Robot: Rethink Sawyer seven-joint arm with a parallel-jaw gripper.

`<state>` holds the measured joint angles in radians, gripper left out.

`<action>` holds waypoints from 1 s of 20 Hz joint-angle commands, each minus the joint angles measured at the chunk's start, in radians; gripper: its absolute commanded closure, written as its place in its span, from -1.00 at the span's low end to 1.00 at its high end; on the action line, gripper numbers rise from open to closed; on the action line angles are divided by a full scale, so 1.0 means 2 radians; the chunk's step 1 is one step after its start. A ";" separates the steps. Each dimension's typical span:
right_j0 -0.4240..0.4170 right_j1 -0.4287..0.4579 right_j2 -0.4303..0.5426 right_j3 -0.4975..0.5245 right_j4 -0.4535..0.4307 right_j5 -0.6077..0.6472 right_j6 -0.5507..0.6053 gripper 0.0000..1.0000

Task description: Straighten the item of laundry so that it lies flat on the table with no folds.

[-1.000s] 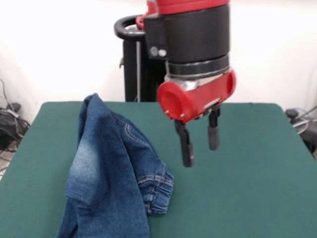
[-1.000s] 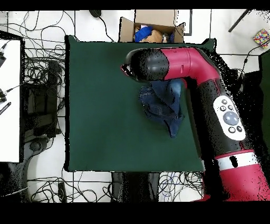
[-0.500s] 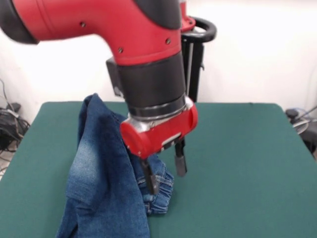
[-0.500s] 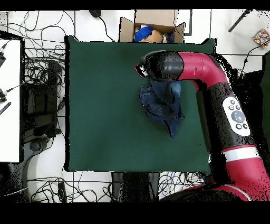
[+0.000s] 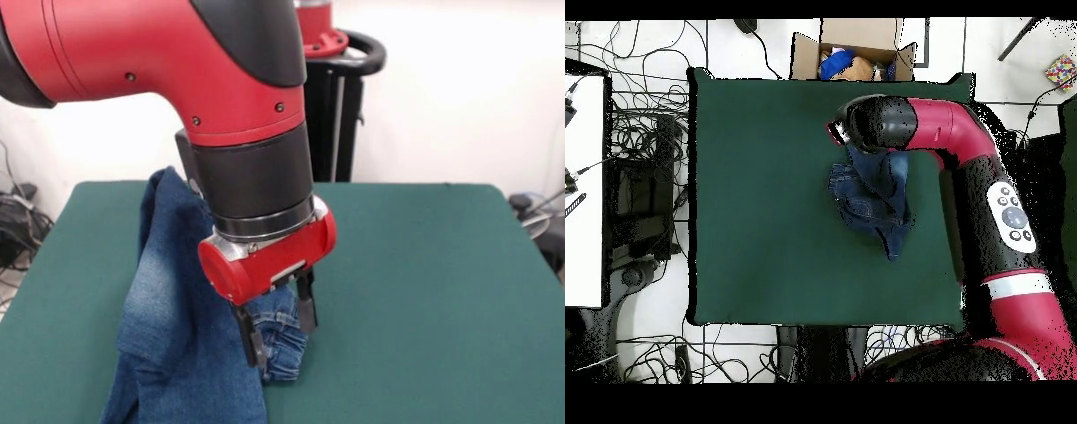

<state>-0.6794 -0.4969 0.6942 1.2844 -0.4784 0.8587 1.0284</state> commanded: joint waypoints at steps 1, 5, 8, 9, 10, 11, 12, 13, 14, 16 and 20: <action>0.026 0.022 -0.043 -0.022 -0.021 0.030 0.019 -1.00; 0.021 0.042 -0.037 -0.031 -0.004 0.052 0.004 -1.00; 0.019 0.058 -0.034 -0.039 -0.004 0.055 -0.012 -1.00; 0.018 0.063 -0.033 -0.040 -0.006 0.055 -0.017 -1.00; 0.018 0.065 -0.036 -0.042 -0.010 0.055 -0.020 -1.00; 0.021 0.068 -0.040 -0.048 -0.015 0.059 -0.023 -1.00; 0.023 0.070 -0.043 -0.051 -0.019 0.059 -0.023 -1.00; 0.024 0.073 -0.045 -0.054 -0.022 0.060 -0.024 -1.00; 0.025 0.076 -0.047 -0.056 -0.023 0.059 -0.022 -1.00; 0.026 0.083 -0.049 -0.061 -0.027 0.056 -0.023 -1.00; 0.031 0.101 -0.051 -0.079 -0.033 0.049 -0.024 -1.00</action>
<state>-0.6689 -0.3677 0.6667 1.1815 -0.4881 0.8637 1.0284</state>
